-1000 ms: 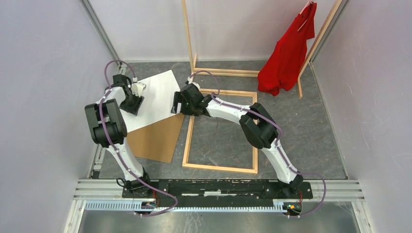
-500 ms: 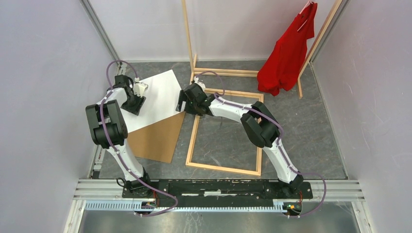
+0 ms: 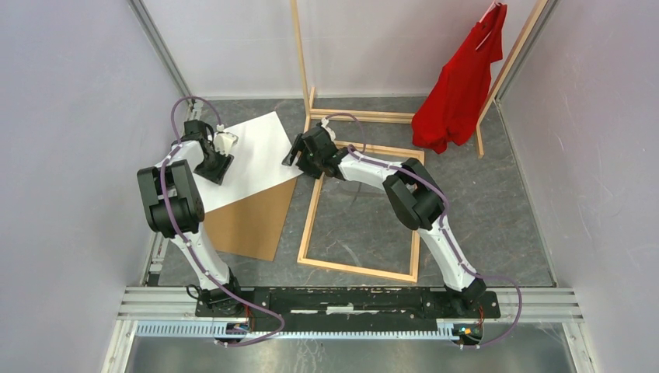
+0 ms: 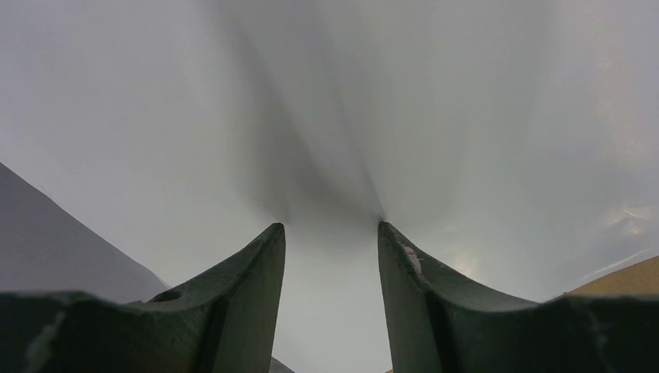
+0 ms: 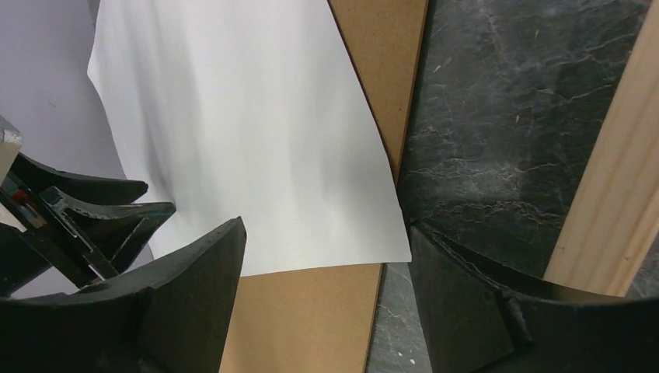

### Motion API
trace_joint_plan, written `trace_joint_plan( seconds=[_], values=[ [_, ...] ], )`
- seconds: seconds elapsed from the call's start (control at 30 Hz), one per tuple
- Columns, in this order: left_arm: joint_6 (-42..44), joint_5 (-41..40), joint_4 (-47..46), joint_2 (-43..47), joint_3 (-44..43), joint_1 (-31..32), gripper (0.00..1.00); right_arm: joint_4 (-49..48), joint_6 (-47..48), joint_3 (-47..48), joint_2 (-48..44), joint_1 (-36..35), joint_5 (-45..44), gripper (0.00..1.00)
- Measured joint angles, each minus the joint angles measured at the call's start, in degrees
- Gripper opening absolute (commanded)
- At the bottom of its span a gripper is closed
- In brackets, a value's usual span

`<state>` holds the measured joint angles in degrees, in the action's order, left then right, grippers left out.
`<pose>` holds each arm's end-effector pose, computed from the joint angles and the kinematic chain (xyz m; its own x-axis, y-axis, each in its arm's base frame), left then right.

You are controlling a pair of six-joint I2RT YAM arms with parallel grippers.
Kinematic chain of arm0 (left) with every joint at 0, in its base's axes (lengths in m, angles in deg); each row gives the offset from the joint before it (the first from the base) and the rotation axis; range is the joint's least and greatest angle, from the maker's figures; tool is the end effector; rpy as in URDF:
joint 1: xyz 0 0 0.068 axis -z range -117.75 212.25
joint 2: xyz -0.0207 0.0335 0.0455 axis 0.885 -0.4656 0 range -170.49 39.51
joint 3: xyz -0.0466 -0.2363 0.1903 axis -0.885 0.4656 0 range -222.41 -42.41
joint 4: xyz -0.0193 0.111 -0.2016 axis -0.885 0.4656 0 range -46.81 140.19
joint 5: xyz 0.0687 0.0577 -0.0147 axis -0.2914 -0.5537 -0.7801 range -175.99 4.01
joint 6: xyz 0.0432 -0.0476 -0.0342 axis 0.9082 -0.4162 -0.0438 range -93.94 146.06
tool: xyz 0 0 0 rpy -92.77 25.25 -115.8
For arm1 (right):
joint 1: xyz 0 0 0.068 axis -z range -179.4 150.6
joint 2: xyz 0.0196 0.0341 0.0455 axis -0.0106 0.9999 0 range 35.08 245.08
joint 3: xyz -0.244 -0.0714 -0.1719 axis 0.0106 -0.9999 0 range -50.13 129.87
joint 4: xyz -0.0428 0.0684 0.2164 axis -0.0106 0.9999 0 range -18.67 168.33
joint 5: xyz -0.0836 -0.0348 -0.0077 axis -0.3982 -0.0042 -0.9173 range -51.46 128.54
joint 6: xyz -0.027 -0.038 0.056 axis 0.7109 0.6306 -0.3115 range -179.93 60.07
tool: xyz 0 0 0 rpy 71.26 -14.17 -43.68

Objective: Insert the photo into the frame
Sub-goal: Move the photo to the photo frame.

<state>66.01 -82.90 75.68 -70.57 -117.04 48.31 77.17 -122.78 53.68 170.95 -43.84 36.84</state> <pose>0.3704 0.0886 0.1958 -0.8314 0.4543 -0.3201 0.4083 0.8900 0.2028 0.3956 0.3856 0.1774 -0.8081 0.4531 -0.3763 0.0784 0.7160 0.6937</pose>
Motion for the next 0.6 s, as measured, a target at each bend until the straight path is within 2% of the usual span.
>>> trace_joint_plan(
  seconds=[0.4, 0.6],
  values=[
    [0.2, 0.0, 0.1, 0.0, 0.0, 0.1, 0.54, -4.0, -1.1, -4.8, -0.9, 0.0, 0.7, 0.44],
    [0.3, 0.0, 0.1, 0.1, 0.0, 0.1, 0.54, -2.3, 1.2, -5.1, -1.3, -0.2, -0.5, 0.21]
  ],
)
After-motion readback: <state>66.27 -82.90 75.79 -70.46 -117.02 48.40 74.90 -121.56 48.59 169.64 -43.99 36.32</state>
